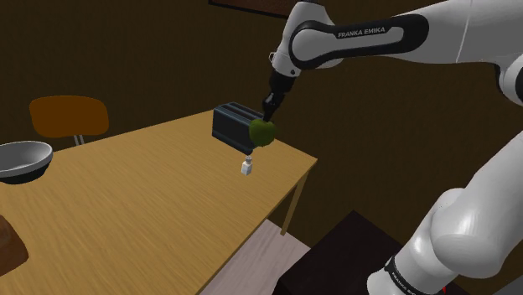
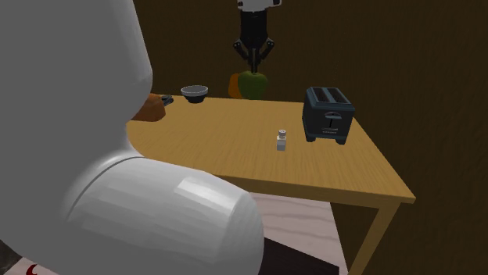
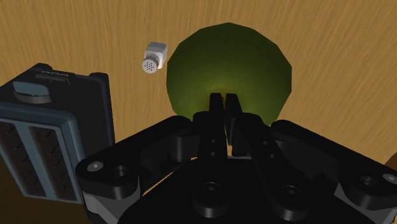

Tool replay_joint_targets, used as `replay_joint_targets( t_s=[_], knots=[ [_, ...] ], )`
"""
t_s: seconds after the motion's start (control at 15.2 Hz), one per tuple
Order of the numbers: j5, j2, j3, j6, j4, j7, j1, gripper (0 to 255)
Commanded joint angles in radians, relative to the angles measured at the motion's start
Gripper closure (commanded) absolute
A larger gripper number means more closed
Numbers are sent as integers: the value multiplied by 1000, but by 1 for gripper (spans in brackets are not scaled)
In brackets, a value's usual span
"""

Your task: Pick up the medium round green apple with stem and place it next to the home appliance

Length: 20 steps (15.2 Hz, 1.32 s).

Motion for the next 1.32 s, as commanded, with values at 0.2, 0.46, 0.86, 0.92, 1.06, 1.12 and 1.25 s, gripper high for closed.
replay_joint_targets(
  t_s=[0.2, 0.46, 0.86, 0.92, 1.06, 1.12, 1.25],
  knots=[
    [15, 47, -62, -8, 54, -122, -53, 255],
    [32, 104, -106, -23, 123, -216, -96, 255],
    [67, 216, -163, -61, 267, -350, -166, 255],
    [73, 238, -171, -69, 296, -372, -178, 255],
    [88, 285, -185, -89, 360, -413, -204, 255],
    [95, 310, -192, -100, 394, -434, -217, 255],
    [110, 364, -204, -125, 470, -472, -246, 255]
  ],
)
